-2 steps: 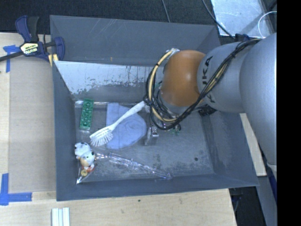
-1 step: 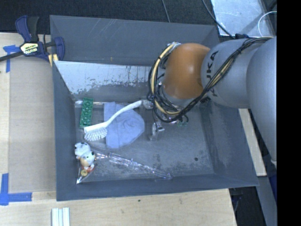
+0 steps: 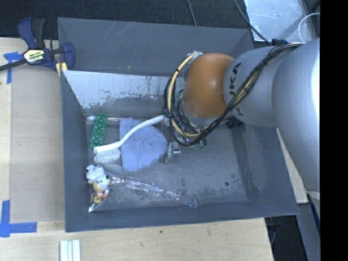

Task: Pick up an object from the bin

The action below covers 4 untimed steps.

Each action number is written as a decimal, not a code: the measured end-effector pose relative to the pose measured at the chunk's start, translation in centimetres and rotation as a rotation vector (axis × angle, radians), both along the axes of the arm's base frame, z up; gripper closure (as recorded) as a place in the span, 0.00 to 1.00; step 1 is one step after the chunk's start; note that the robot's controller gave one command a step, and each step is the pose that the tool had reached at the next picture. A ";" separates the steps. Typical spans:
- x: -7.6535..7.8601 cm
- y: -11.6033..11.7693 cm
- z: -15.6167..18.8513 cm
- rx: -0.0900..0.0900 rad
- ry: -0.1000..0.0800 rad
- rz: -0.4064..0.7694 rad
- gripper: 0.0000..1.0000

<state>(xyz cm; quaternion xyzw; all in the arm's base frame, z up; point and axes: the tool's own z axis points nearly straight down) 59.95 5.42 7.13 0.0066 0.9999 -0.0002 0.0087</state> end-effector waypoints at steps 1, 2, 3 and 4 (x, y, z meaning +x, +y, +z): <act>1.3 2.2 0.2 -0.004 0.010 0.099 0.00; 1.3 2.3 0.1 -0.006 0.007 0.108 0.00; 1.0 3.9 0.0 -0.008 0.012 0.120 0.00; 1.4 4.4 -0.1 -0.012 0.014 0.122 0.00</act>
Offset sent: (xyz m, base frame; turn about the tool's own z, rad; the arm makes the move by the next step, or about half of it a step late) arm 0.0120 0.0269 -0.0013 -0.1131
